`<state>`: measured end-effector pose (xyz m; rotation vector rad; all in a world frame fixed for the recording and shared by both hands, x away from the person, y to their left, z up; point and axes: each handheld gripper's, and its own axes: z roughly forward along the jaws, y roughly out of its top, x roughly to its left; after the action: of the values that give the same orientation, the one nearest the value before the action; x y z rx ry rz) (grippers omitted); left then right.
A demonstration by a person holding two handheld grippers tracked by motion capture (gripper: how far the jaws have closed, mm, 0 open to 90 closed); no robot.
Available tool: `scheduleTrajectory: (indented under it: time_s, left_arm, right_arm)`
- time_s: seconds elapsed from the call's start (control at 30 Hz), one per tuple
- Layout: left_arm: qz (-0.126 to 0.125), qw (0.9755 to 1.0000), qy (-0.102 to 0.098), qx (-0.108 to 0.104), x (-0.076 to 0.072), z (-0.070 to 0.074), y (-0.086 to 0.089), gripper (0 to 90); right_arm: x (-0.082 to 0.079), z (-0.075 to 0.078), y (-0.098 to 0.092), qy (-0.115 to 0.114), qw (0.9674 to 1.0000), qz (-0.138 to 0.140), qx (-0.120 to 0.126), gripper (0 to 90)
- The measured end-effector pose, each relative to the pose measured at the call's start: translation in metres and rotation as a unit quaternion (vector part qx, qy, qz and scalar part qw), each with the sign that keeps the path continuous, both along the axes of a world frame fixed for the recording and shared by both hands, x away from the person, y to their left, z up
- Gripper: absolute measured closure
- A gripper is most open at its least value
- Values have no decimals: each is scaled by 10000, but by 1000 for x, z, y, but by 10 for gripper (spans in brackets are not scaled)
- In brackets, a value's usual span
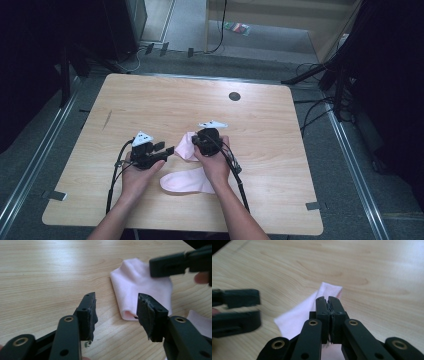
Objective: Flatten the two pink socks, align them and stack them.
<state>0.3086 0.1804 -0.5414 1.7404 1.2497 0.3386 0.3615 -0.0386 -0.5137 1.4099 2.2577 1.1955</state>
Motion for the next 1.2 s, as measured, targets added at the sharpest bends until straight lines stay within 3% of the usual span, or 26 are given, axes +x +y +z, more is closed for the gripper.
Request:
scheduleTrajectory:
  time_s: [0.1,0.27,0.33,0.67,0.77,0.83,0.87,0.93,0.97,1.0,1.03,1.07,1.1,1.13,1.17,1.2]
  left_arm:
    - [-187,9997,56,-133,1,-4,-4,455]
    - [-276,9995,161,-8,2,-10,-11,397]
    - [-241,9995,203,-49,3,-11,-11,396]
    - [-213,9997,62,69,6,-9,-14,389]
    - [-95,9999,13,37,9,-8,-13,430]
    - [-14,10000,-64,14,12,-7,-12,524]
    - [-36,9999,-126,88,11,-5,-12,643]
    - [101,9981,-375,483,8,-1,-10,827]
    - [348,9943,-502,878,4,4,-6,882]
    - [348,9943,-502,878,4,4,-6,886]
    - [559,9904,-603,1112,1,6,-3,887]
    - [652,9883,-655,1212,-1,7,-1,887]
    - [708,9856,-698,1369,-3,8,1,877]
    - [675,9851,-669,1436,-3,7,2,877]
    - [537,9864,-578,1439,-3,6,2,828]
    - [430,9871,-511,1454,-3,3,2,828]
  right_arm:
    - [-2,15,2,-129,9998,122,72,888]
    - [-6,34,9,-301,9991,298,12,888]
    - [-8,40,11,-384,9986,355,37,888]
    - [-15,70,17,-495,9962,531,485,888]
    - [-19,79,19,-489,9945,667,646,888]
    - [-23,86,19,-530,9926,747,799,888]
    - [-25,89,18,-488,9918,771,891,888]
    - [-27,91,17,-546,9913,816,882,888]
    - [-28,91,13,-613,9921,830,712,890]
    - [-28,91,13,-613,9921,830,712,890]
    - [-25,85,6,-610,9943,726,491,893]
    - [-25,85,6,-610,9943,726,491,893]
    - [-20,73,-3,-492,9961,649,333,896]
    - [-20,73,-3,-492,9961,649,333,896]
    - [-15,58,-12,-361,9975,533,274,897]
    - [-15,58,-12,-361,9975,533,274,897]
